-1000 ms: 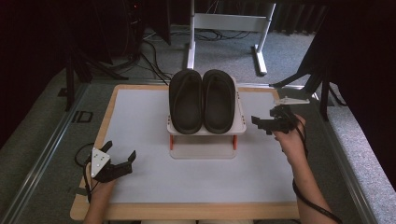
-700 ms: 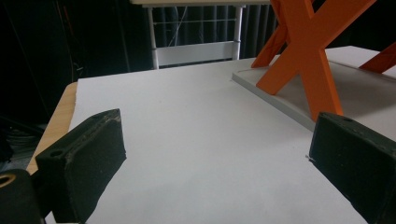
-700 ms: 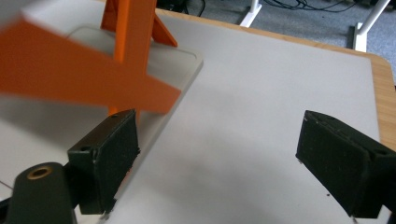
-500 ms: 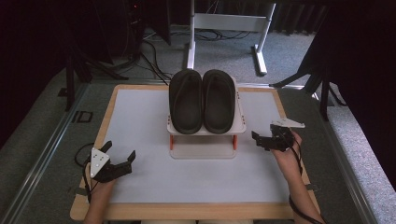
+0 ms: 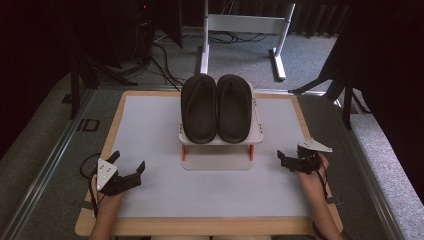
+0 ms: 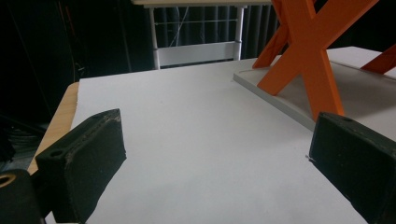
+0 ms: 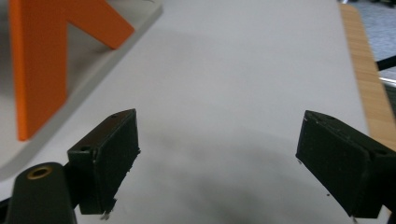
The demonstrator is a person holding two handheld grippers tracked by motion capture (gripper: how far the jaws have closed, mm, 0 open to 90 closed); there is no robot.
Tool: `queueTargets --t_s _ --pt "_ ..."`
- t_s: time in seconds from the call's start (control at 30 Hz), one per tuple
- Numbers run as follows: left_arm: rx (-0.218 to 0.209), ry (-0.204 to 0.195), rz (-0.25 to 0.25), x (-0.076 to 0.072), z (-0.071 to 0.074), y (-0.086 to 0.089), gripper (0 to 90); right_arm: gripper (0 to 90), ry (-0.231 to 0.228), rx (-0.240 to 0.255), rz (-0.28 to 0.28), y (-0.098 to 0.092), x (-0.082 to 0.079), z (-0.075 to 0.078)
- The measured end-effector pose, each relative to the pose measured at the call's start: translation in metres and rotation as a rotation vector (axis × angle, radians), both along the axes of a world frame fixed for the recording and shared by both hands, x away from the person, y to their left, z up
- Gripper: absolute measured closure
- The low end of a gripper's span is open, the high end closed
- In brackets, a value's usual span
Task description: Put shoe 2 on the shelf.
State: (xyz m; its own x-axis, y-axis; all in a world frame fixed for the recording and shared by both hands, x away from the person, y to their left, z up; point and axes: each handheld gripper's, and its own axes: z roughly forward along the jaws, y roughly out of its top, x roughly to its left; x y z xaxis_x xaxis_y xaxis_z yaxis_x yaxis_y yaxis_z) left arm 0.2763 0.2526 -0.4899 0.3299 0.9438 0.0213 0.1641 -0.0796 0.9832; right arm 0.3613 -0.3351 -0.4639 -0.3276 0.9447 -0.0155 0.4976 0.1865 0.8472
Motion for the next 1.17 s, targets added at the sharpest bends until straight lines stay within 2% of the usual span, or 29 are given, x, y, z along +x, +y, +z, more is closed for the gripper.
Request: queueTargets --t_s 0.13,0.3,0.57,0.73,0.97,1.17 --pt "-0.001 0.002 -0.001 0.0 0.0 0.0 3.1 12.3 -0.009 0.013 -0.01 -0.006 -0.005 -0.003" --pt "-0.003 -0.001 0.0 0.0 0.0 0.0 3.1 12.3 -0.03 -0.005 -0.032 -0.016 -0.021 -0.007" --pt "-0.001 -0.002 -0.001 0.0 0.0 0.0 3.1 12.3 -0.075 -0.027 -0.044 -0.025 -0.036 -0.011" --pt "-0.001 -0.002 -0.001 0.0 0.0 0.0 3.1 12.3 -0.08 -0.025 -0.043 -0.026 -0.037 -0.013" --pt "-0.004 -0.008 -0.001 -0.001 0.0 0.0 3.1 12.7 -0.058 0.001 -0.054 -0.028 -0.034 -0.014" --pt "-0.006 -0.008 -0.002 -0.001 0.0 0.0 3.1 13.1 -0.067 0.003 -0.052 -0.029 -0.035 -0.014"
